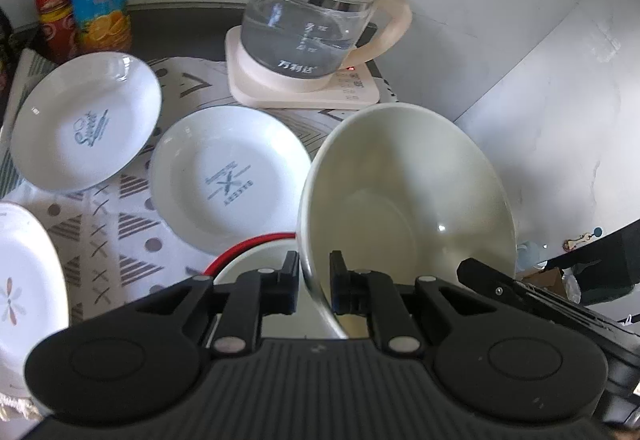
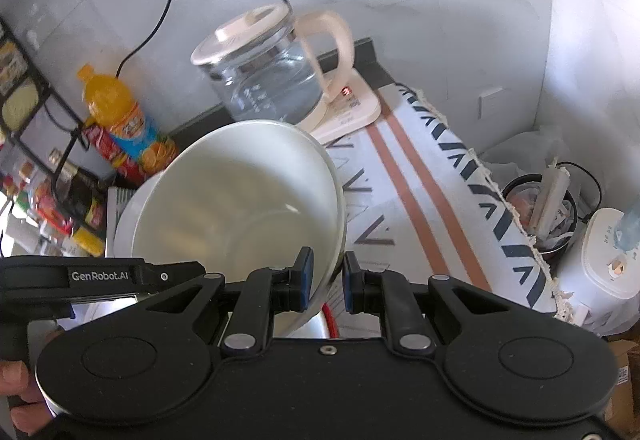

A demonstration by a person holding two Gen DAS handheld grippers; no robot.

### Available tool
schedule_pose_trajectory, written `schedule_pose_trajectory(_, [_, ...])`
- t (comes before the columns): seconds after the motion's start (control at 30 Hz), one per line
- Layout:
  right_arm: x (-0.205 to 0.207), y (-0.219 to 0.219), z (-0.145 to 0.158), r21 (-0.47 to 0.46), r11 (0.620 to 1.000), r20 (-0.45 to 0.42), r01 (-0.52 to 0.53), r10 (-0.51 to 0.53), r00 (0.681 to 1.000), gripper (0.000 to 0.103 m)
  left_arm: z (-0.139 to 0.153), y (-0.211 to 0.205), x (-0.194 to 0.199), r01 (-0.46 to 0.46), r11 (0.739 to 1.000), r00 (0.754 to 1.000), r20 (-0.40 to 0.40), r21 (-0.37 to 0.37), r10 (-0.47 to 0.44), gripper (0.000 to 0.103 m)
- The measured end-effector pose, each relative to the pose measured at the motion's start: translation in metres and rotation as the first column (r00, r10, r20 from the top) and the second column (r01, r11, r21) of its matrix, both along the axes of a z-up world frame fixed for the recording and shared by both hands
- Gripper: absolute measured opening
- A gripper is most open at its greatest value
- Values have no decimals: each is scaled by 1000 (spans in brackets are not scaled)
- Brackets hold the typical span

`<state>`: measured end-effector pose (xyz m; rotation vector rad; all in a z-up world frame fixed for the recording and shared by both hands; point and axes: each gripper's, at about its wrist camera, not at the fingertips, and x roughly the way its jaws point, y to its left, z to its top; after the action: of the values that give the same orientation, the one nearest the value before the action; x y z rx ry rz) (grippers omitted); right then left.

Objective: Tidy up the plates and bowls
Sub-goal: 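Carry the small white bowl with both grippers and lower it onto the stacked bowls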

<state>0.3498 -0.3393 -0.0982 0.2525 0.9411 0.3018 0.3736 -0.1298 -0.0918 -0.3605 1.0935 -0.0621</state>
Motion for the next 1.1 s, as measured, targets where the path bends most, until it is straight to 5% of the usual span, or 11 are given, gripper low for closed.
schedule_pose_trajectory(0.47, [-20, 22, -10, -33, 995, -31, -98, 97, 995, 15, -12, 20, -39, -55, 998, 997, -58, -11, 54, 14])
schedule_pose_trajectory(1.1, [-16, 21, -34, -59, 996, -65, -64, 60, 996, 9, -37, 21, -50, -67, 997, 985, -161, -46, 58, 19])
